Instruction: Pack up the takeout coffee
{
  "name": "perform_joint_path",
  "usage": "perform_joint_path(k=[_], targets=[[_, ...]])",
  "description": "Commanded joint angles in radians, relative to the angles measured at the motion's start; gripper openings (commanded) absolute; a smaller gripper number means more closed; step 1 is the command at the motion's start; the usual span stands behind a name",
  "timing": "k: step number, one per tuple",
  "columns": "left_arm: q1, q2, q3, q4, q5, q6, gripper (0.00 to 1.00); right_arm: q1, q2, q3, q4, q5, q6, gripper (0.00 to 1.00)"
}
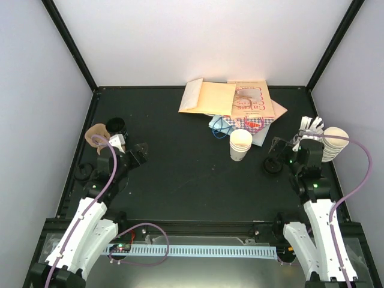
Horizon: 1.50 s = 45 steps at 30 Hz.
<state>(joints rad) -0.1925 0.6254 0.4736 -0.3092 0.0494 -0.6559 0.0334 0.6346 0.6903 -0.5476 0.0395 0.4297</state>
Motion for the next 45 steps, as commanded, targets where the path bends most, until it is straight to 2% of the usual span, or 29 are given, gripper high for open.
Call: perform_joint_path(k=[1,7,10,18,22,24,26,30,33,39,45], targets=[[-0.008,0.015,0.029,-0.039,0.027,-0.055,0.99,0.002,0.043,0.063,-0.069,-0.009,0.034,1.0],[-0.01,0.04,-0.014,0.07,0.114,-0.077,0.99,0.002,0.171,0.136,-0.082,-0.051,0.111,1.0],[-0.01,0.071,-0.013,0.077,0.092,-0.066,0.99,0.006,0.272,0.184,-0.07,-0.069,0.119,1.0],[-0.014,0.356,0.138,0.072,0.192,-0.013,0.99,0.097,0.503,0.361,-0.072,-0.043,0.102,1.0],[-0.011,0.44,0.233,0.039,0.195,0.122,0.99,0.097,0.575,0.417,-0.048,-0.086,0.104,1.0],[-0.003,0.481,0.265,0.009,0.18,0.141,0.99,0.095,0.622,0.45,-0.042,-0.1,0.114,1.0],[0.018,0.505,0.266,0.035,0.23,0.146,0.99,0.092,0.69,0.527,-0.071,-0.138,0.11,1.0],[0.054,0.502,0.205,0.156,0.359,0.131,0.99,0.078,0.812,0.611,-0.067,-0.202,0.077,1.0],[0.063,0.499,0.203,0.149,0.355,0.149,0.99,0.079,0.876,0.648,-0.008,-0.274,0.068,1.0],[0.114,0.434,0.16,0.175,0.349,0.16,0.99,0.08,1.095,0.835,-0.04,-0.393,0.051,1.0],[0.137,0.429,0.127,0.215,0.407,0.155,0.99,0.094,1.281,0.998,-0.052,-0.416,0.074,1.0]])
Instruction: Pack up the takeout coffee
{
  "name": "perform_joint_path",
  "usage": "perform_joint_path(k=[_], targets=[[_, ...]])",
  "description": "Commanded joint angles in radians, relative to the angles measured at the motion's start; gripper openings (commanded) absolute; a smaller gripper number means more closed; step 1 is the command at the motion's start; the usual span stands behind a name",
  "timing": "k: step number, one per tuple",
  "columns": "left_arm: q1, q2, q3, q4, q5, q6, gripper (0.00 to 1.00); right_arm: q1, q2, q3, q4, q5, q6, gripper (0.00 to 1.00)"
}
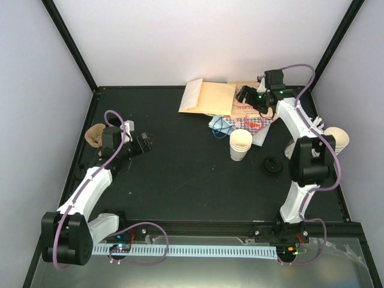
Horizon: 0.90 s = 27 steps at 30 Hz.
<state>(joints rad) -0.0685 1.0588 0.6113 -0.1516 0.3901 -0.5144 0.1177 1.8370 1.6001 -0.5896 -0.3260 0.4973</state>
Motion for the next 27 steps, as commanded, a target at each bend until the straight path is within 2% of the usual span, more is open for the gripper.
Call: perform_joint_path(k=[1,6,13,22,27], targets=[[0.013,0.0,-0.013,0.067,0.079,0.014,0.99,0.012,0.109,0.112,-0.006,-0.058,0.012,1.0],[0.015,0.015,-0.012,0.092,0.135,0.024,0.99,0.014,0.252,0.273,-0.047,-0.064,0.016,0.94],[0.017,0.014,-0.021,0.101,0.144,0.029,0.99,0.012,0.436,0.459,-0.092,-0.081,0.016,0.8],[0.016,0.036,-0.025,0.116,0.166,0.038,0.99,0.012,0.568,0.536,-0.042,-0.139,0.019,0.76],[0.015,0.046,-0.023,0.128,0.173,0.038,0.99,0.013,0.649,0.607,-0.028,-0.223,0.04,0.69]])
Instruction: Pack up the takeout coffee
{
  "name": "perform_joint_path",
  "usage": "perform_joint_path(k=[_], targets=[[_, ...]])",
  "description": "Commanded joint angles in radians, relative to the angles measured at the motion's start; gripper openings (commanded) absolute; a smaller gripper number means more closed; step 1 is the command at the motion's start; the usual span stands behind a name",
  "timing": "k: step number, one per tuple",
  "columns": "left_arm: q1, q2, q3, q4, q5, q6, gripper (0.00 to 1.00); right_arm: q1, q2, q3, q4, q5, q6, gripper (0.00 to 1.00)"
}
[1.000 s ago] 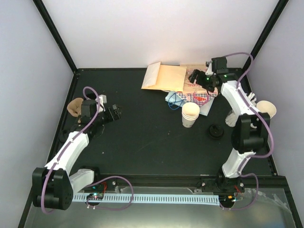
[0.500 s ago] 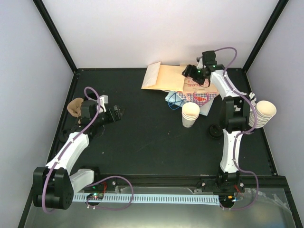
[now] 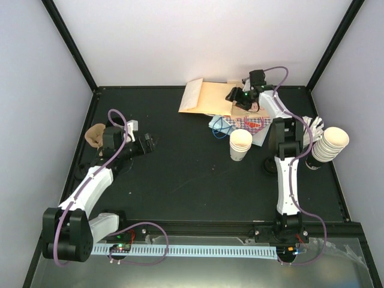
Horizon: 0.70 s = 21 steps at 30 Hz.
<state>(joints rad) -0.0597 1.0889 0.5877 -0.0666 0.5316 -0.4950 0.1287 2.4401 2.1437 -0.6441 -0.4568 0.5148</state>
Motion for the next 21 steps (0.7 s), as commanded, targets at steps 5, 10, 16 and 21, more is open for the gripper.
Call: perform_joint_path(k=[5,10,16,21], targets=[[0.007,0.048,0.003,0.074,0.103,0.006,0.99,0.002,0.079,0.065,0.093,-0.153,0.059,0.54],[0.006,0.059,0.003,0.071,0.105,0.009,0.99,0.002,0.102,0.077,0.122,-0.18,0.074,0.46],[0.006,0.082,0.014,0.069,0.101,0.012,0.99,0.002,0.11,0.072,0.192,-0.201,0.082,0.37],[0.006,0.09,0.02,0.062,0.105,0.013,0.99,0.002,0.097,0.098,0.208,-0.213,0.063,0.17]])
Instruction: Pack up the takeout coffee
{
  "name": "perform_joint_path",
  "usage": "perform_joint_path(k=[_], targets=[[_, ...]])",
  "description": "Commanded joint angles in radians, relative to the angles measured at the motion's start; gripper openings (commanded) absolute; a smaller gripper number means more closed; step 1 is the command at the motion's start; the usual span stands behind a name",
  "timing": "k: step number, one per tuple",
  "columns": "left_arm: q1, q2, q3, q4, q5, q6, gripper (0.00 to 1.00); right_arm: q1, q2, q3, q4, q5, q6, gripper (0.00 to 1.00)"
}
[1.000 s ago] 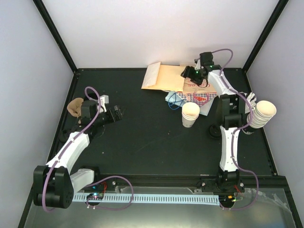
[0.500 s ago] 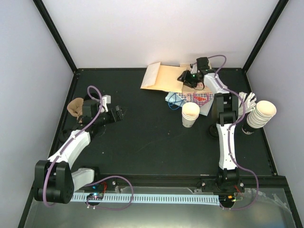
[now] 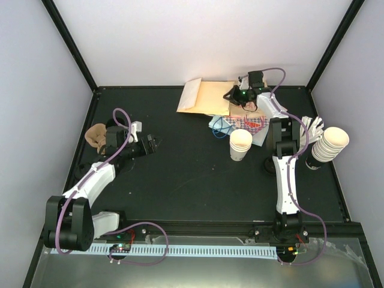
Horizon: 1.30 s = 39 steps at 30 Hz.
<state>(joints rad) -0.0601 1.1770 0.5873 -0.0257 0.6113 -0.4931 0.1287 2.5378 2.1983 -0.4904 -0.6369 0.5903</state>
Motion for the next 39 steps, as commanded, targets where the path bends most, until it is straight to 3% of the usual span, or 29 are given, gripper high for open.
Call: perform_joint_path(k=[1,3,5,24,30,36,39], targets=[[0.007,0.0,0.022,0.02,0.026,0.01,0.99,0.001,-0.017,0.04,0.059,-0.032,-0.027,0.13],[0.007,0.001,0.023,0.016,0.025,0.012,0.99,0.002,-0.053,0.03,0.063,-0.023,-0.059,0.04],[0.008,0.001,0.022,0.016,0.026,0.009,0.99,0.002,-0.092,0.03,0.06,-0.022,-0.091,0.02],[0.012,-0.161,0.023,-0.124,-0.046,0.004,0.99,0.088,-0.538,-0.016,-0.187,0.003,-0.343,0.01],[0.071,-0.228,0.007,-0.212,-0.076,0.011,0.99,0.211,-0.748,-0.194,-0.256,0.107,-0.398,0.01],[0.161,-0.347,-0.139,-0.03,0.189,-0.1,0.99,0.321,-0.967,-0.448,-0.214,0.195,-0.362,0.01],[0.16,-0.39,-0.144,-0.052,0.245,-0.099,0.99,0.352,-1.055,-0.557,-0.214,0.218,-0.34,0.01]])
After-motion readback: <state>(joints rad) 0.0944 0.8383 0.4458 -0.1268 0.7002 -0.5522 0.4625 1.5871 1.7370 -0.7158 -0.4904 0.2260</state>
